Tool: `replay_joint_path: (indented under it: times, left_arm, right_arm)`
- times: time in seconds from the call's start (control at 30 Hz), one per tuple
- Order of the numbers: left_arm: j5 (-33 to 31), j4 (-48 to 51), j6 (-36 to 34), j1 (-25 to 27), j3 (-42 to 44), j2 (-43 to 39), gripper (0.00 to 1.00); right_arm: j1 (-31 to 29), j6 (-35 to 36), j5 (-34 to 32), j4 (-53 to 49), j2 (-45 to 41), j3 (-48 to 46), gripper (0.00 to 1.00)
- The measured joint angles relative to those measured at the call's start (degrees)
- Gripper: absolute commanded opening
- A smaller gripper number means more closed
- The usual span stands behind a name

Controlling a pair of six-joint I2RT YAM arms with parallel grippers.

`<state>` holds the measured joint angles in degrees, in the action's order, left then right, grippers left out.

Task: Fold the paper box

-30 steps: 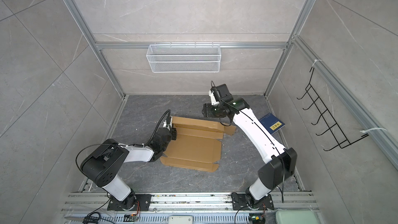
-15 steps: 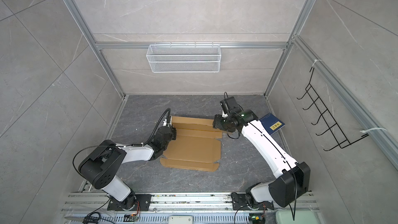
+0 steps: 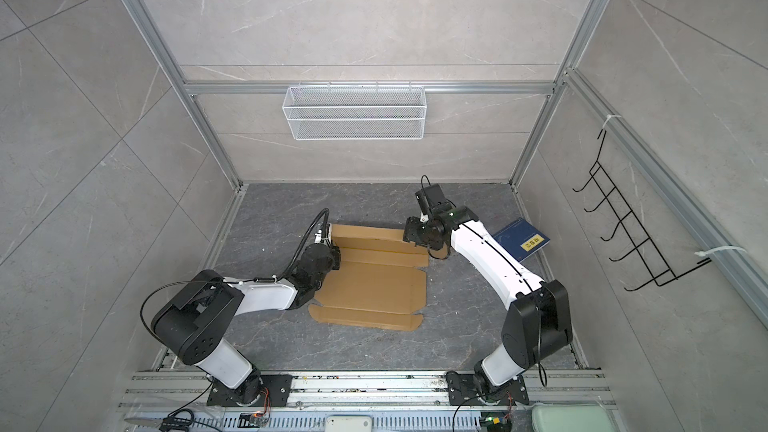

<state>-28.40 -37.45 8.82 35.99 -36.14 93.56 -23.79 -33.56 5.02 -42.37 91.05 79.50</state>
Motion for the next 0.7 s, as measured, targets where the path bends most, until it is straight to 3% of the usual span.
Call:
replay_joint_path:
  times: [0.33,0.57,0.7]
  left_arm:
    - [-0.1,0.2,0.8,-0.1,0.0,0.0,0.10]
    - [-0.1,1.2,1.6,-0.2,-0.1,0.0,0.09]
    - [0.0,7.4,3.0,-0.4,-1.8,-1.8,0.08]
  right_arm:
    - [0.0,-3.1,3.3,4.7,1.6,-0.3,0.48]
    - [0.6,-3.0,4.0,5.4,1.6,-0.7,0.57]
    - [2.2,-0.9,6.9,5.8,1.5,-0.7,0.65]
